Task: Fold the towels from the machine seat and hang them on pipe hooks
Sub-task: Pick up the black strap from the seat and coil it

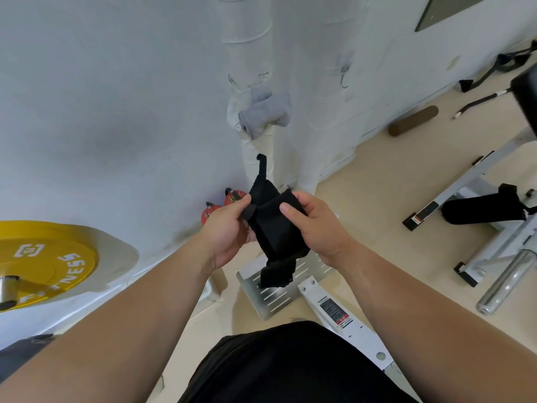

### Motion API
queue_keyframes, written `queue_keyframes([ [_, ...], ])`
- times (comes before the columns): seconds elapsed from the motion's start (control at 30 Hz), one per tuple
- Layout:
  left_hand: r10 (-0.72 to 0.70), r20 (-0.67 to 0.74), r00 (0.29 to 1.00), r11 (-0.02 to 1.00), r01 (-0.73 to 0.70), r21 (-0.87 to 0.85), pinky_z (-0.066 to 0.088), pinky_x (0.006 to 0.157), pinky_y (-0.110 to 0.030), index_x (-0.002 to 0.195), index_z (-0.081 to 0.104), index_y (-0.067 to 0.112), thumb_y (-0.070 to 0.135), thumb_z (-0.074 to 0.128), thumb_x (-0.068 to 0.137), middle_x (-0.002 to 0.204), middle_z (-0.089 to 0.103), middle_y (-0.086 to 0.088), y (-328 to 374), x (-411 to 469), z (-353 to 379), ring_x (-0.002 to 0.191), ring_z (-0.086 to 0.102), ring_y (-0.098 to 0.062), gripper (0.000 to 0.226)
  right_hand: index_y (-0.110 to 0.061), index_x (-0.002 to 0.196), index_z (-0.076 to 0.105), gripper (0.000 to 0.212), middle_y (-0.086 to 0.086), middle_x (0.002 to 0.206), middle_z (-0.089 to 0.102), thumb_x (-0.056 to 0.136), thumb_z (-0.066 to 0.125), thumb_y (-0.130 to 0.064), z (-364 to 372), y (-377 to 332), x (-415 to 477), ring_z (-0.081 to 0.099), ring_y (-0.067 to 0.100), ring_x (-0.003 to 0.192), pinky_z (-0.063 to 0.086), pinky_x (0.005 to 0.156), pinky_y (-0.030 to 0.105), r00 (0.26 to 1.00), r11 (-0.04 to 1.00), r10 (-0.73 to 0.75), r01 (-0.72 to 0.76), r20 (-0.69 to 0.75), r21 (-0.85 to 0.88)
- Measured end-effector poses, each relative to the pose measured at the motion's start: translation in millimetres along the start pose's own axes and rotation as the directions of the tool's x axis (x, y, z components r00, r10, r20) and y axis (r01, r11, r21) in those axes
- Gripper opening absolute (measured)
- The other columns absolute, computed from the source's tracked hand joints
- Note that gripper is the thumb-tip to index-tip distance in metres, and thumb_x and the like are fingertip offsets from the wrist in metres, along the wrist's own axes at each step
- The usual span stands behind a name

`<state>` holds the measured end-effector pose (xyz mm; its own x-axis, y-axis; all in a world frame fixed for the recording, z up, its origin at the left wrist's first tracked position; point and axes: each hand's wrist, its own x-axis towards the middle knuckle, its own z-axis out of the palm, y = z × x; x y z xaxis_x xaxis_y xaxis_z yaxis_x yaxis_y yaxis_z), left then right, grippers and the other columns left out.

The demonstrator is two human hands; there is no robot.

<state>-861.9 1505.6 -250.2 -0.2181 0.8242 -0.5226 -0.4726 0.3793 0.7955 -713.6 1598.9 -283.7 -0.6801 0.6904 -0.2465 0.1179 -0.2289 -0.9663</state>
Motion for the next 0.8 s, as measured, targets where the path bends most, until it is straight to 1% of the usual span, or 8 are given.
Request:
queue_keyframes([
  [0.17,-0.034,0.005,0.999,0.999,0.033,0.037,0.044,0.044,-0.017,0.115,0.062,0.012,0.034,0.028,0.111,0.061,0.062,0.016,6,-7,4,0.047,0.059,-0.004,0.04,-0.015,0.091,0.068,0.008,0.0,0.079,0.069,0.095,0.068,-0.021,6,0,3,0.068,0.012,0.076,0.056,0.069,0.03,0.995,0.988,-0.079,0.071,-0.057,-0.137],
  [0.2,-0.025,0.009,1.0,0.999,0.025,0.037,0.044,0.043,-0.017,0.123,0.061,0.01,0.037,0.024,0.111,0.065,0.068,-0.013,8,-8,8,0.046,0.058,-0.003,0.047,-0.014,0.089,0.067,0.011,0.002,0.078,0.069,0.094,0.069,-0.023,9,0,4,0.067,0.013,0.074,0.057,0.068,0.034,0.991,0.985,-0.092,0.077,-0.094,-0.152],
  [0.23,-0.017,0.027,0.999,0.999,0.016,0.032,0.043,0.042,-0.016,0.131,0.058,0.006,0.041,0.019,0.11,0.1,0.05,-0.01,9,-9,11,0.045,0.057,-0.003,0.056,-0.013,0.088,0.066,0.014,0.005,0.078,0.069,0.094,0.069,-0.025,13,0,6,0.066,0.013,0.073,0.056,0.068,0.038,0.984,0.982,-0.109,0.085,-0.139,-0.167],
  [0.3,-0.018,0.097,0.995,1.0,0.019,-0.01,0.048,0.045,-0.016,0.143,0.047,0.007,0.055,0.008,0.106,0.104,0.048,-0.009,13,-11,18,0.049,0.062,-0.003,0.072,-0.013,0.086,0.066,0.018,0.009,0.081,0.068,0.093,0.069,-0.029,20,-3,6,0.064,0.015,0.074,0.055,0.07,0.041,0.965,0.975,-0.158,0.118,-0.21,-0.19],
  [0.37,-0.015,0.144,0.989,0.999,0.022,-0.05,0.061,0.076,-0.029,0.145,0.051,0.012,0.064,0.005,0.101,0.111,0.052,-0.007,15,-10,19,0.051,0.058,0.002,0.082,-0.013,0.085,0.067,0.019,0.008,0.083,0.067,0.094,0.068,-0.029,24,-6,8,0.066,0.021,0.078,0.057,0.072,0.044,0.951,0.969,-0.195,0.149,-0.241,-0.196],
  [0.43,0.001,0.126,0.992,0.998,0.006,-0.055,0.032,0.1,-0.04,0.141,0.053,0.007,0.058,0.011,0.103,0.115,0.062,-0.012,17,-10,19,0.092,0.033,-0.008,0.076,-0.013,0.083,0.067,0.022,0.007,0.086,0.064,0.092,0.068,-0.033,26,-7,10,0.065,0.022,0.081,0.058,0.076,0.047,0.939,0.962,-0.216,0.157,-0.267,-0.223],
  [0.6,0.115,0.061,0.991,0.978,-0.124,0.169,0.05,0.054,-0.011,0.105,0.064,0.004,0.015,0.049,0.104,0.066,0.07,0.01,12,-6,18,0.057,0.064,0.0,0.019,-0.028,0.077,0.064,0.018,-0.004,0.098,0.057,0.089,0.069,-0.041,23,-7,12,0.061,0.012,0.095,0.052,0.086,0.035,0.916,0.929,-0.268,0.164,-0.298,-0.332],
  [0.8,0.069,-0.076,0.995,0.973,-0.05,0.224,0.05,0.078,-0.029,0.117,0.071,0.011,0.046,0.053,0.1,0.104,0.075,-0.014,20,0,26,0.095,0.07,-0.021,0.043,-0.013,0.082,0.065,0.02,0.007,0.079,0.065,0.092,0.07,-0.03,18,-16,7,0.064,0.027,0.079,0.056,0.071,0.05,0.911,0.953,-0.28,0.227,-0.302,-0.199],
])
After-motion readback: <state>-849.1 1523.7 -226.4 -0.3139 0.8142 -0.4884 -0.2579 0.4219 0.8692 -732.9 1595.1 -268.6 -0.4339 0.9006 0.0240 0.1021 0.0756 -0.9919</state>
